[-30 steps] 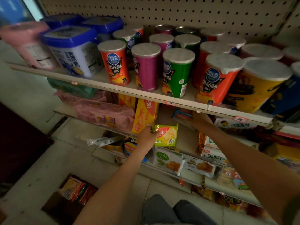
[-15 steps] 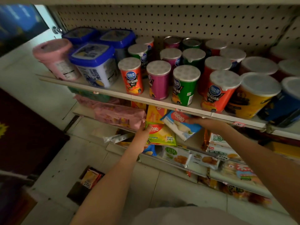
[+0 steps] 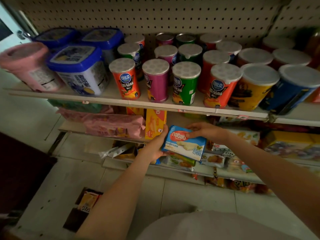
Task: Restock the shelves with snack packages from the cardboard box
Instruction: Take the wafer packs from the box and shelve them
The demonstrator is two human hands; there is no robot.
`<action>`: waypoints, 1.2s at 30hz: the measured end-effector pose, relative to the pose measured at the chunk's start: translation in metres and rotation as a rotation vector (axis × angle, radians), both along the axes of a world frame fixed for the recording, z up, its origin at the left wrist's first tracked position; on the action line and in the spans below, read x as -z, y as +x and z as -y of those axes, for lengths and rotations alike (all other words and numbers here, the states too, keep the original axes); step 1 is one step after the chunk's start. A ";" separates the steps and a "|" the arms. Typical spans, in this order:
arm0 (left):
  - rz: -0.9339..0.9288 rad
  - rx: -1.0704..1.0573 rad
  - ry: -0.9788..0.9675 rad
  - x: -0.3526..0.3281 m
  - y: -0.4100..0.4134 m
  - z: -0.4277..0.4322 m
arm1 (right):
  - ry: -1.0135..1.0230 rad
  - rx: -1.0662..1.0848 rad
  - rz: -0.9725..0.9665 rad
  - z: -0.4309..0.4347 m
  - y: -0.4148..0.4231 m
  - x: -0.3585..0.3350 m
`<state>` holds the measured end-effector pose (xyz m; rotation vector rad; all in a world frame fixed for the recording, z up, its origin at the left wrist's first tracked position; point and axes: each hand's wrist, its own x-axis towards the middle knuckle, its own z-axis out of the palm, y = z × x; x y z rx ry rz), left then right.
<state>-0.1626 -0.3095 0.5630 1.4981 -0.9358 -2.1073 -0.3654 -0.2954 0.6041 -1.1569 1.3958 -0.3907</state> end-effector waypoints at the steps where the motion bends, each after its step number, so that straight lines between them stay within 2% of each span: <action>1: -0.028 0.015 0.014 0.002 -0.001 0.002 | 0.002 0.020 0.002 -0.002 -0.001 0.002; 7: -0.055 0.132 0.019 -0.001 -0.007 0.005 | -0.013 0.084 0.016 -0.005 -0.006 0.010; 13: -0.081 0.028 0.003 0.003 -0.014 0.009 | -0.124 0.273 0.034 -0.010 -0.015 0.019; 15: -0.112 -0.015 0.008 0.004 -0.015 0.009 | -0.088 0.359 0.088 -0.014 -0.017 0.022; 19: -0.118 -0.057 0.001 0.004 -0.018 0.011 | 0.166 0.378 0.366 -0.023 -0.017 0.024; 22: -0.089 -0.025 -0.006 0.006 -0.019 0.011 | 0.199 0.362 0.397 -0.026 -0.017 0.029; 27: 0.069 0.092 -0.219 0.027 -0.031 0.041 | -0.003 0.279 0.244 -0.005 -0.028 0.038; 30: 0.054 0.073 -0.346 0.045 -0.044 0.068 | -0.173 0.233 0.172 0.023 -0.037 0.054; 36: 0.174 -0.004 -0.524 0.080 -0.073 0.115 | -0.335 0.222 -0.186 0.073 -0.051 0.085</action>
